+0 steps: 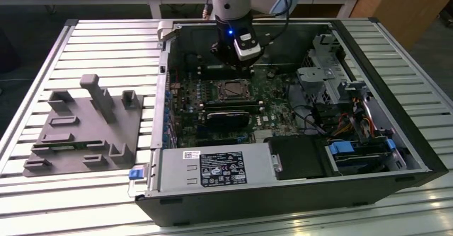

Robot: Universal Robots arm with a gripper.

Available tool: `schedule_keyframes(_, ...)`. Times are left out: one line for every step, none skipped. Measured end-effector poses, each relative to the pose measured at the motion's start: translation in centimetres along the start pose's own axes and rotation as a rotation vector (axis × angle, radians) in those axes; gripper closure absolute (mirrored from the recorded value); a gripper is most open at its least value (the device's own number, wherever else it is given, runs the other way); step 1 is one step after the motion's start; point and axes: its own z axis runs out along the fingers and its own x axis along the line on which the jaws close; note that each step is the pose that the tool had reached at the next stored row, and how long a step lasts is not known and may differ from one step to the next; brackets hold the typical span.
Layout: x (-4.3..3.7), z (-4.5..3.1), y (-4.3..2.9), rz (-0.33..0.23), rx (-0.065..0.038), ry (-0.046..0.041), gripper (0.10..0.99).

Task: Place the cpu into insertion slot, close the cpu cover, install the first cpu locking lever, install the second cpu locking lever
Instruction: 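Install the first cpu locking lever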

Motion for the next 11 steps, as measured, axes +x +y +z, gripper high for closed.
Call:
schedule_keyframes(0.0, -0.01, -0.01, 0.0, 0.0, 0.0, 0.98)
schedule_keyframes(0.0, -0.01, 0.0, 0.0, 0.0, -0.0001, 0.98)
schedule_keyframes(0.0, -0.01, 0.0, 0.0, 0.001, -0.0001, 0.98)
schedule_keyframes(0.0, -0.01, 0.0, 0.0, 0.001, -0.0001, 0.98)
schedule_keyframes(0.0, 0.0, 0.0, 0.0, 0.001, 0.0002, 0.98)
schedule_keyframes(-0.04, 0.02, 0.0, 0.0, 0.001, 0.0026, 0.98)
schedule_keyframes(-0.11, 0.04, -0.02, 0.0, 0.003, 0.0073, 0.98)
schedule_keyframes(-0.21, 0.08, -0.05, 0.0, 0.006, 0.0143, 0.98)
schedule_keyframes(-0.33, 0.14, -0.07, 0.0, 0.008, 0.0229, 0.98)
schedule_keyframes(-0.44, 0.2, -0.09, 0.0, 0.012, 0.032, 0.98)
schedule_keyframes(-0.56, 0.25, -0.13, -0.001, 0.015, 0.041, 0.98)
